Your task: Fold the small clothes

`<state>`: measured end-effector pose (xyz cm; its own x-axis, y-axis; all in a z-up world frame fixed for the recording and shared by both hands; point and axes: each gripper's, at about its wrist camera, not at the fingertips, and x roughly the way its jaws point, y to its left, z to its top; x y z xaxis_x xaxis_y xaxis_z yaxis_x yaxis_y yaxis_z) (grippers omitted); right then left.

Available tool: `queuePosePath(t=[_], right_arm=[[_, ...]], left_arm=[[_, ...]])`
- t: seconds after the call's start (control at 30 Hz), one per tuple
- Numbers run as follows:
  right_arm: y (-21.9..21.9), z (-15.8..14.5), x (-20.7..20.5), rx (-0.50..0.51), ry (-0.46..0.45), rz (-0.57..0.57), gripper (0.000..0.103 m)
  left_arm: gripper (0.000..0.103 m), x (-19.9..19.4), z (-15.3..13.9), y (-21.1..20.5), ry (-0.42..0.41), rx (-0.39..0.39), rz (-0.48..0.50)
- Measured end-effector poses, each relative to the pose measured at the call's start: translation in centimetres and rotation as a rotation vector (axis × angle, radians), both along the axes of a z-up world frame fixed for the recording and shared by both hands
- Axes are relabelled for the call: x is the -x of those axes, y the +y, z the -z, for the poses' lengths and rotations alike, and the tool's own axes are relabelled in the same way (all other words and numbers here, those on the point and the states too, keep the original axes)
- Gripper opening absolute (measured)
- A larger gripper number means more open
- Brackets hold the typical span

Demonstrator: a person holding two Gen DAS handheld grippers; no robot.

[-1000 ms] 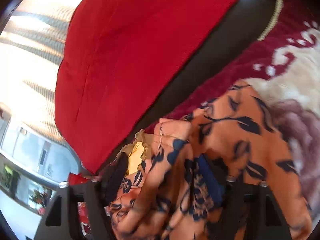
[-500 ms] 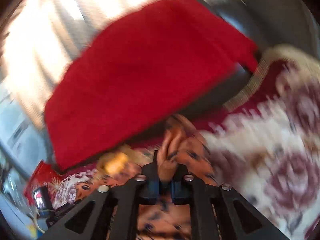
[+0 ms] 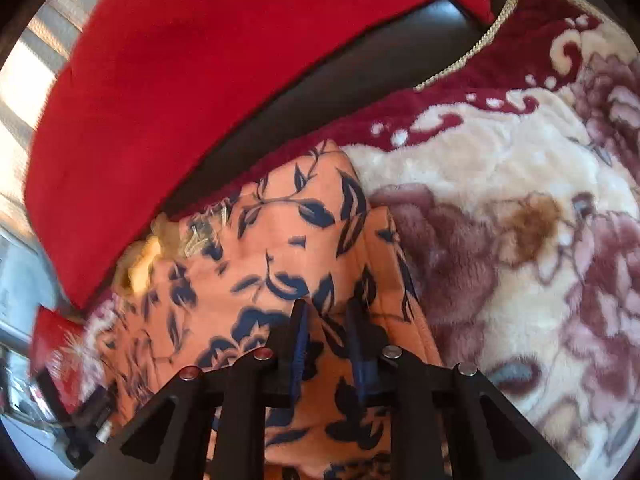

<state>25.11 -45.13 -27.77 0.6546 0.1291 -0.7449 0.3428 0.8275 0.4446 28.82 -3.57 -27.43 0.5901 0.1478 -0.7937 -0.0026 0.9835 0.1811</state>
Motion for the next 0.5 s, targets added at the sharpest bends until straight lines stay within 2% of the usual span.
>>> queuePosePath(t=[0.17,0.2,0.23,0.27,0.3,0.37,0.43,0.5], right_arm=[[1.6,-5.2,5.1,0.021,-0.187,-0.092,0.024],[1.7,-5.7,6.4,0.012,-0.215,-0.101,0.031],[1.8,-6.1,8.1,-0.002,-0.247,-0.102,0.040],[2.1,-6.2,10.2,-0.008,-0.267,-0.093,0.075],[1.5,-6.4,12.1,-0.010,-0.281,-0.078,0.092],[1.5,-6.1,16.0,-0.009,-0.305,-0.068,0.092],[1.6,-5.5,18.6,-0.025,-0.279,-0.083,0.092],[2.0,-4.5,21.7,-0.037,-0.242,-0.102,0.092]], left_arm=[[0.072,3.6,-2.6,2.1,-0.033,0.082,0.054],[0.072,4.7,-3.0,2.7,-0.041,0.091,0.062],[0.073,5.9,-3.3,3.5,-0.045,0.103,0.068],[0.074,6.9,-3.3,4.1,-0.042,0.110,0.069],[0.075,8.2,-3.3,4.9,-0.032,0.119,0.067],[0.079,10.6,-3.1,6.5,-0.010,0.142,0.064],[0.081,13.3,-2.8,8.1,0.022,0.174,0.045],[0.082,15.7,-1.9,9.3,0.090,0.224,0.036]])
